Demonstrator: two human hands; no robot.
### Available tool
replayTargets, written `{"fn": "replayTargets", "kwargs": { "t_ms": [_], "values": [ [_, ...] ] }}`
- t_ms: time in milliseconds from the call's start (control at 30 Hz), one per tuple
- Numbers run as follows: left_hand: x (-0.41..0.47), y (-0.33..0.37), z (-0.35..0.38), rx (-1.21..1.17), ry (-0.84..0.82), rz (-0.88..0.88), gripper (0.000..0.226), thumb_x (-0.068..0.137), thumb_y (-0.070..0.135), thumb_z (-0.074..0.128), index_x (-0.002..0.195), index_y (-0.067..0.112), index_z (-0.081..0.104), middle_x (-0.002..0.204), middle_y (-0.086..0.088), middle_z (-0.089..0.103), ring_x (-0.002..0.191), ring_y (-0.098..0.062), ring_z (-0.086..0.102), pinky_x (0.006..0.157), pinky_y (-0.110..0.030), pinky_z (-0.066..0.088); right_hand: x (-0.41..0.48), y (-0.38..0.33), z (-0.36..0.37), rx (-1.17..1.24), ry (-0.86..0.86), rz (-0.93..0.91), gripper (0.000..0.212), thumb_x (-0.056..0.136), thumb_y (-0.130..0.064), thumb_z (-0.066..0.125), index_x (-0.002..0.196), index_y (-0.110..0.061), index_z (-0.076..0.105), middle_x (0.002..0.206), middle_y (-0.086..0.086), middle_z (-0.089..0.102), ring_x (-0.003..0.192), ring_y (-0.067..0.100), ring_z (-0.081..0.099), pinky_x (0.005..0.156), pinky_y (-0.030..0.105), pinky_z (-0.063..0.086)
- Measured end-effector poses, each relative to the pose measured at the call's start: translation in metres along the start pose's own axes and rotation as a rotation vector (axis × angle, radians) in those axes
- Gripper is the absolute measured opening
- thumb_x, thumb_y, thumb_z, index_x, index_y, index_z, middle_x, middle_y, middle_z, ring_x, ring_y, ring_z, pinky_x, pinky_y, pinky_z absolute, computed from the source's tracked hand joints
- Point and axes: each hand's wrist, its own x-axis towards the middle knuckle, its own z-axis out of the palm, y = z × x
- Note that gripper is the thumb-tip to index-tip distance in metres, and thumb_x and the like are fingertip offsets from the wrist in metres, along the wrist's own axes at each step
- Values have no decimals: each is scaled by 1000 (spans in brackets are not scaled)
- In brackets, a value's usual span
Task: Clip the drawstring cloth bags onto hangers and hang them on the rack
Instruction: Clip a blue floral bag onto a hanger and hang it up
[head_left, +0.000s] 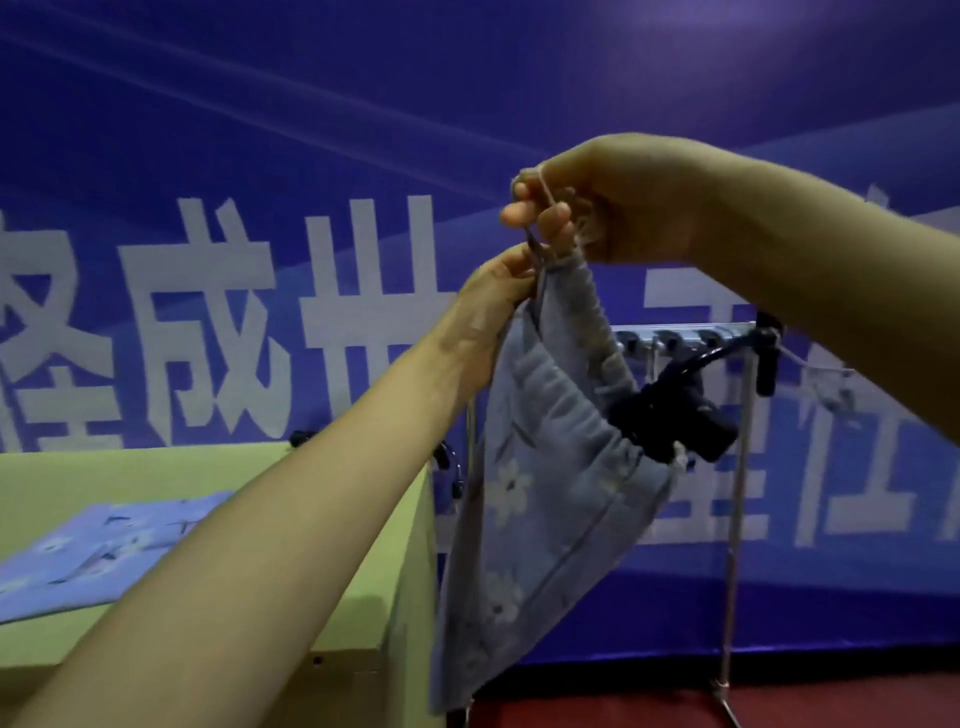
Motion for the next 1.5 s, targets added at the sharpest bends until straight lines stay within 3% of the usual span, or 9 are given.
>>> {"fn": "replayTargets", "kwargs": {
  "t_ms": [267,400,600,800,967,1067,1233,1400,1500],
  "values": [
    [48,-79,50,-64,68,-95,24,94,2,39,77,14,51,45,6,53,37,-1,51,41,-12,41,-4,41,-44,-387,375,162,29,98,-9,36,73,-5,51,52,5,66,35,8,49,36,10,39],
    [56,-127,54,269,-15,-172,38,91,-4,33,63,17,48,33,9,45,30,1,39,35,-13,31,1,73,-69,-815,540,383,38,97,-10,41,59,-9,47,34,2,49,22,5,41,27,12,31],
    [51,-171,38,496,-111,-565,42,100,38,31,67,17,45,47,2,41,31,-7,41,43,-16,34,16,123,-119,-289,597,555,41,98,-8,28,62,-9,48,54,-1,34,34,6,26,32,14,20],
    [51,-193,9,609,-142,-605,106,59,95,15,113,21,67,118,-6,67,107,-22,61,98,-35,44,42,148,-154,155,772,381,36,95,-2,23,68,-7,46,38,-2,38,27,7,25,30,14,20],
    [70,-203,0,314,-40,-275,87,82,69,7,100,11,70,107,-5,70,101,-15,63,89,-29,44,68,153,-181,310,826,251,37,94,-2,22,64,-9,42,57,-1,31,28,7,25,29,15,19],
    [89,-221,-7,164,-65,-231,83,70,85,23,63,19,73,100,-13,73,96,-29,67,91,-40,50,81,160,-204,312,841,217,35,93,-1,20,66,-11,40,59,-1,30,34,7,24,31,16,18],
    [127,-259,3,1,40,-249,77,75,75,25,30,19,53,44,-5,57,64,-30,55,91,-51,45,93,177,-242,244,824,221,25,88,-9,28,67,-9,41,54,1,41,27,7,23,32,13,15],
    [164,-289,11,-102,217,-361,57,83,69,33,78,17,55,64,-5,55,47,-6,50,52,-22,45,108,206,-281,-655,696,339,5,88,-8,55,85,-5,56,58,5,38,47,15,32,43,25,30],
    [187,-286,22,-176,223,-384,91,93,61,22,131,-20,36,113,-50,46,27,-3,39,33,-15,33,118,224,-302,-748,637,307,7,91,-9,55,86,-5,58,60,6,38,49,16,35,46,27,33]
  ]
}}
